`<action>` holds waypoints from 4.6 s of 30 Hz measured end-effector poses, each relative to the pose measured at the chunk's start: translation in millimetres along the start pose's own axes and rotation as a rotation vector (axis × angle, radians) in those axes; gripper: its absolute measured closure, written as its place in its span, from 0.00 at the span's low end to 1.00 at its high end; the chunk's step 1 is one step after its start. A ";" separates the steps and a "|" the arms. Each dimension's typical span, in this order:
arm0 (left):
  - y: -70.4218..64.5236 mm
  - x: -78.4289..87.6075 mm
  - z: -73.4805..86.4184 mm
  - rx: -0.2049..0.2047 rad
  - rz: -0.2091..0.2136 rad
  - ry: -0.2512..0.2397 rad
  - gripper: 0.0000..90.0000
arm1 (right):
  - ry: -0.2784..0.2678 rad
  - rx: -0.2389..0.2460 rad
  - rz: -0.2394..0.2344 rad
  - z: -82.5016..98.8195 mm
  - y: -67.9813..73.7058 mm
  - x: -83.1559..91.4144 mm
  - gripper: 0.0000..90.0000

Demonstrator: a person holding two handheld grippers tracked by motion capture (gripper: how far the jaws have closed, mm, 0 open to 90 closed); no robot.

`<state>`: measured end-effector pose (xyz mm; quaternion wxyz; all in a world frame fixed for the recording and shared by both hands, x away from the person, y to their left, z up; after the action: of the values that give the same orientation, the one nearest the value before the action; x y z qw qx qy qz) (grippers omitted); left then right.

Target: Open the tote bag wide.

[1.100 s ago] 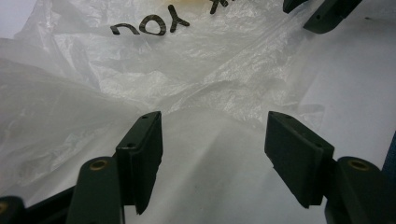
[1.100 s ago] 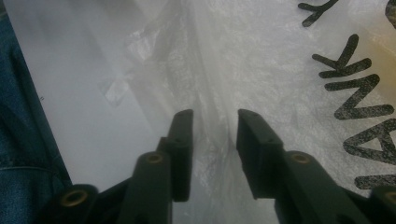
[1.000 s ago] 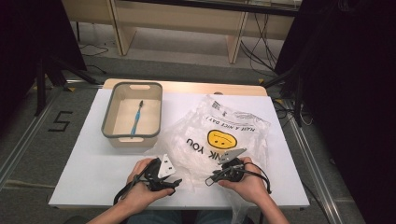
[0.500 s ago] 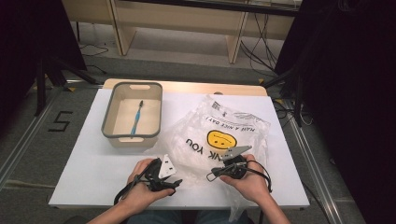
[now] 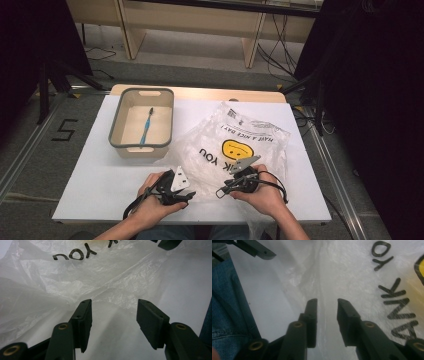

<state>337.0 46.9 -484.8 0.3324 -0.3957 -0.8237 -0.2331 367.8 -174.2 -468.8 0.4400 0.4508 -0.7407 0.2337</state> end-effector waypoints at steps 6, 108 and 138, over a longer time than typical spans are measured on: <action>-0.6 -0.5 0.4 -0.004 0.003 0.002 0.53 | 0.043 0.050 -0.012 -8.9 0.6 -18.4 0.65; -4.4 -63.2 -35.6 -0.052 0.028 0.066 0.99 | -0.588 -0.267 0.458 -55.8 -45.6 81.9 1.00; 5.3 -41.4 -45.0 -0.036 -0.016 -0.033 0.87 | -0.614 -0.257 0.484 -56.2 -47.2 82.4 1.00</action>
<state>376.9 0.2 -484.3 0.3098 -0.3990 -0.8279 -0.2438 416.8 -193.4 -371.8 0.1836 0.2536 -0.9454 0.0904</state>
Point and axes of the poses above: each handheld gripper's, and its own axes: x roughly backward along the jaws, z roughly out of its underside, y roughly to its left, the point moved 3 cm from there along -x, roughly forward along the jaws, and after that the axes turned 4 degrees about y, right-handed, at the moved point
